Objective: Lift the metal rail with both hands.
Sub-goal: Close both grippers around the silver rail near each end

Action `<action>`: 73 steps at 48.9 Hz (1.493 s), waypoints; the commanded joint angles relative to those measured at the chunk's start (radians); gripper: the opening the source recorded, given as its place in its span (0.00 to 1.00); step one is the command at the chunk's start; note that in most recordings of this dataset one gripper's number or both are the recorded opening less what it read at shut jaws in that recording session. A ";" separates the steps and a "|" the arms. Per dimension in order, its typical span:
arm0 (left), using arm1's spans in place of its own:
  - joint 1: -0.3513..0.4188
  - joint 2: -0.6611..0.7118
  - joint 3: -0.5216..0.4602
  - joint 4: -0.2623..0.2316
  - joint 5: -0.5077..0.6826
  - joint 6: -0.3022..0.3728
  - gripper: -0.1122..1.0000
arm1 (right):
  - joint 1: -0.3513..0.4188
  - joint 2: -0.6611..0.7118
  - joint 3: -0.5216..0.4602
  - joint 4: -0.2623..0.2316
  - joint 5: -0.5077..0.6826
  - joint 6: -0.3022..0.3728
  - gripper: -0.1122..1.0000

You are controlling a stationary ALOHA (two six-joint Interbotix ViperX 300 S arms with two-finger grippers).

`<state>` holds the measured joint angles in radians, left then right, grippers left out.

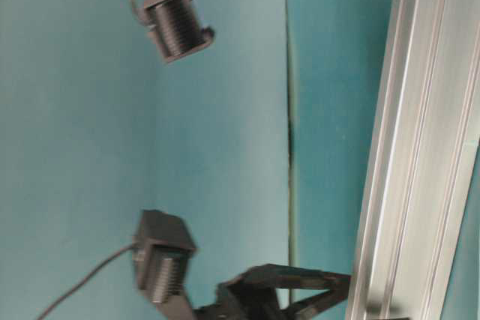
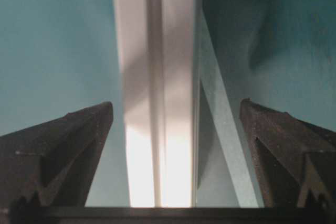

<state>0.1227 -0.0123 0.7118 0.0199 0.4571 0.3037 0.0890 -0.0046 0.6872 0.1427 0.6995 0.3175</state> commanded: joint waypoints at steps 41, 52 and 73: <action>0.008 0.012 0.044 0.003 -0.077 0.011 0.48 | 0.015 0.060 0.029 0.008 -0.071 0.051 0.72; 0.008 0.012 0.044 0.003 -0.075 0.023 0.45 | 0.015 0.061 0.029 0.009 -0.071 0.087 0.50; 0.008 -0.003 0.034 0.003 -0.051 0.021 0.45 | 0.015 0.046 0.015 0.025 -0.060 0.089 0.50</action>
<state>0.1319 0.0107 0.7593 0.0215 0.3927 0.3298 0.1089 0.0491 0.7164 0.1549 0.6351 0.3958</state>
